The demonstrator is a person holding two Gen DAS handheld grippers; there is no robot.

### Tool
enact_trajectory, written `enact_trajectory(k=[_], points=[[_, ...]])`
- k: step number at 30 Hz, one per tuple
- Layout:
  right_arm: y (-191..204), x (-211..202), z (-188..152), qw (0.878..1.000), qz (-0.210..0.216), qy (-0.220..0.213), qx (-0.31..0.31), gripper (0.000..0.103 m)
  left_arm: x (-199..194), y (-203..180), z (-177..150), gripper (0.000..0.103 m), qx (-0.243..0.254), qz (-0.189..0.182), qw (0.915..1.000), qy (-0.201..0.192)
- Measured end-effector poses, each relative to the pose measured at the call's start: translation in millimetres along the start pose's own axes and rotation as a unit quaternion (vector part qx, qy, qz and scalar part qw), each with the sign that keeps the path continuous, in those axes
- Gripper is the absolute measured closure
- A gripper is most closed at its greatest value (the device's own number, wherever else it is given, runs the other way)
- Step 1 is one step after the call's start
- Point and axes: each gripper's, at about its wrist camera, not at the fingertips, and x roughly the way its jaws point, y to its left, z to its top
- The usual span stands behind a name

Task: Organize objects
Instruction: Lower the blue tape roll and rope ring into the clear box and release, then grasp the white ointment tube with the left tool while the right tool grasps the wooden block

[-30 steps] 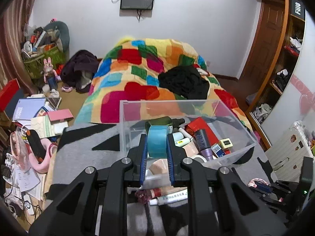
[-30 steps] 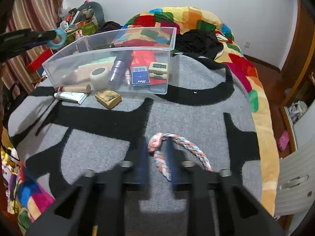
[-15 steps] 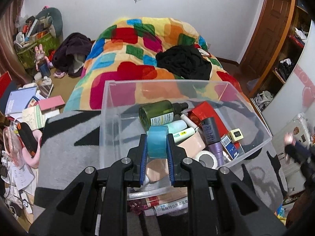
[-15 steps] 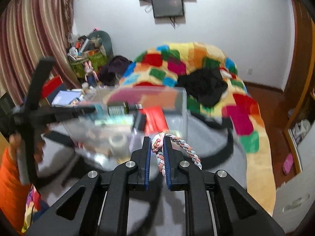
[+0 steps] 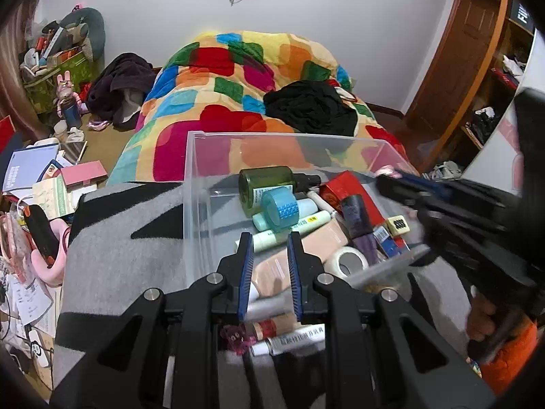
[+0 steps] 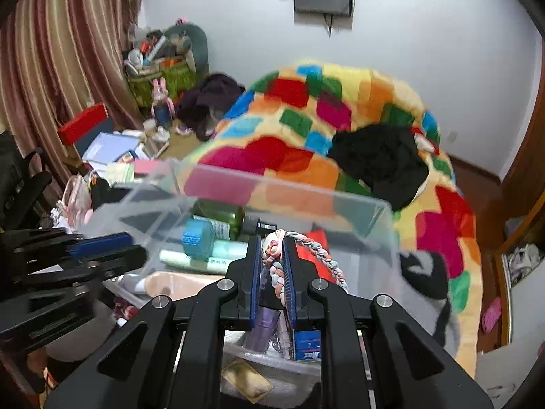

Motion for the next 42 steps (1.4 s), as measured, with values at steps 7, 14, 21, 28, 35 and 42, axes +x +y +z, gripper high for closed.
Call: enact_trajectory(k=[7,14,21,28,35,42], points=[[-2,1,-12,1.000,0.003,0.021,-0.013,0.090,-18,-6,-12,0.075,0.012,-0.008,0.9998,-0.017],[-4,-24,-19,1.000,0.012,-0.001,-0.014,0.069,-43,-12,-27,0.067,0.032,-0.012,0.9989,-0.033],[-4,-48,-36,0.999,0.018,-0.019,-0.022,0.052,-36,-20,-48,0.064,0.058,-0.018,0.9981,-0.006],[-14,-61,-60,0.999,0.024,-0.015,-0.015,0.050,2,-20,-66,0.064,0.060,-0.021,0.9967,0.051],[-10,-57,-91,0.999,0.048,0.007,-0.025,0.050,2,-26,-70,0.061,0.067,-0.036,0.9959,0.050],[1,-24,-101,0.996,0.052,0.048,-0.048,0.050,-1,-42,-92,0.061,0.097,-0.047,0.9914,0.075]])
